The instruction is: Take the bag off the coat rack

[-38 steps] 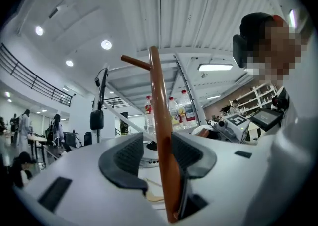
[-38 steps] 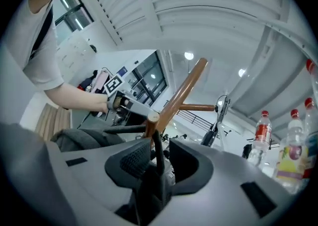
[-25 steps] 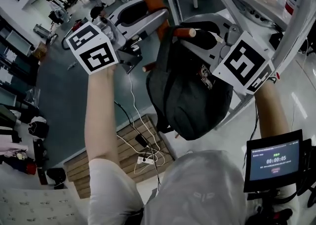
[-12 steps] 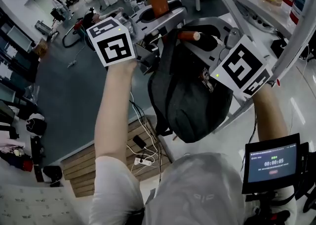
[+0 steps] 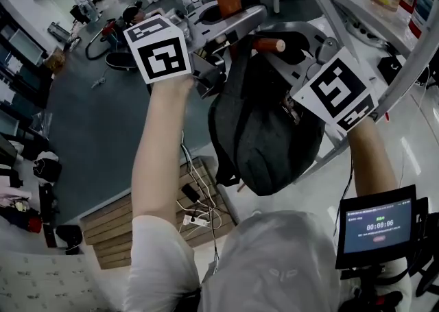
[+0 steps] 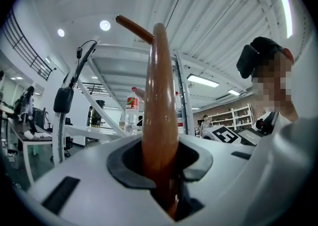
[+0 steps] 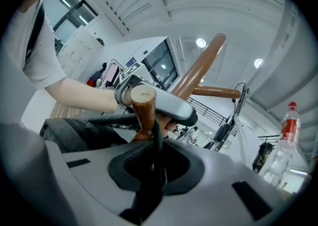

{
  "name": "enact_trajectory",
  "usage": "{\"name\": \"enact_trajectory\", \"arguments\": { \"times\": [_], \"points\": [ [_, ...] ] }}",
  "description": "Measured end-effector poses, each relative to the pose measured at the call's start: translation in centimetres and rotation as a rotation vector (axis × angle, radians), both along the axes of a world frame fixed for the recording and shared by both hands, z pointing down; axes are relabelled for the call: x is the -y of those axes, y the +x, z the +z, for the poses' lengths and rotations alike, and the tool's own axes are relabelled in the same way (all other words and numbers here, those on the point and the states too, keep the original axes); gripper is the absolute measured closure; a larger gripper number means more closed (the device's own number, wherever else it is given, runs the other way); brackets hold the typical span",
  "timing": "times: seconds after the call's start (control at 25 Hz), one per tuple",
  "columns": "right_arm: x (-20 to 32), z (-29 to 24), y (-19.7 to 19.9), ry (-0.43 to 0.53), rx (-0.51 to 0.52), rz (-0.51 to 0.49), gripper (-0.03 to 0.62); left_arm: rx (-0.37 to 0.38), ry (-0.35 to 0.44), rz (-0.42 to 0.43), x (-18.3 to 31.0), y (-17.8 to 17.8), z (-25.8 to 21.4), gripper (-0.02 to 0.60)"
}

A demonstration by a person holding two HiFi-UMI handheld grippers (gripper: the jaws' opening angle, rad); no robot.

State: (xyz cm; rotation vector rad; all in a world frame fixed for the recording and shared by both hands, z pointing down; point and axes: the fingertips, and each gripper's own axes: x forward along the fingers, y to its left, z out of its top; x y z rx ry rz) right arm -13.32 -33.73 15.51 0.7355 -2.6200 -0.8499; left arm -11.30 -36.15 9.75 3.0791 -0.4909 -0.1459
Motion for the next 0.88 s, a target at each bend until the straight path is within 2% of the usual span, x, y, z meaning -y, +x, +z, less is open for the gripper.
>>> {"name": "enact_trajectory", "arguments": {
  "times": [0.28, 0.52, 0.88],
  "points": [
    [1.2, -0.2, 0.1, 0.041, 0.060, 0.060, 0.549, -0.003, -0.007, 0.005, 0.9, 0.3, -0.1, 0.474],
    [1.7, -0.8, 1.5, -0.010, 0.108, 0.101, 0.551, 0.006, 0.000, 0.017, 1.3, 1.3, -0.1, 0.474],
    [0.7, -3.0, 3.9, -0.037, 0.234, 0.094, 0.549, 0.000, -0.013, 0.035, 2.0, 1.4, 0.4, 0.474]
  ]
}}
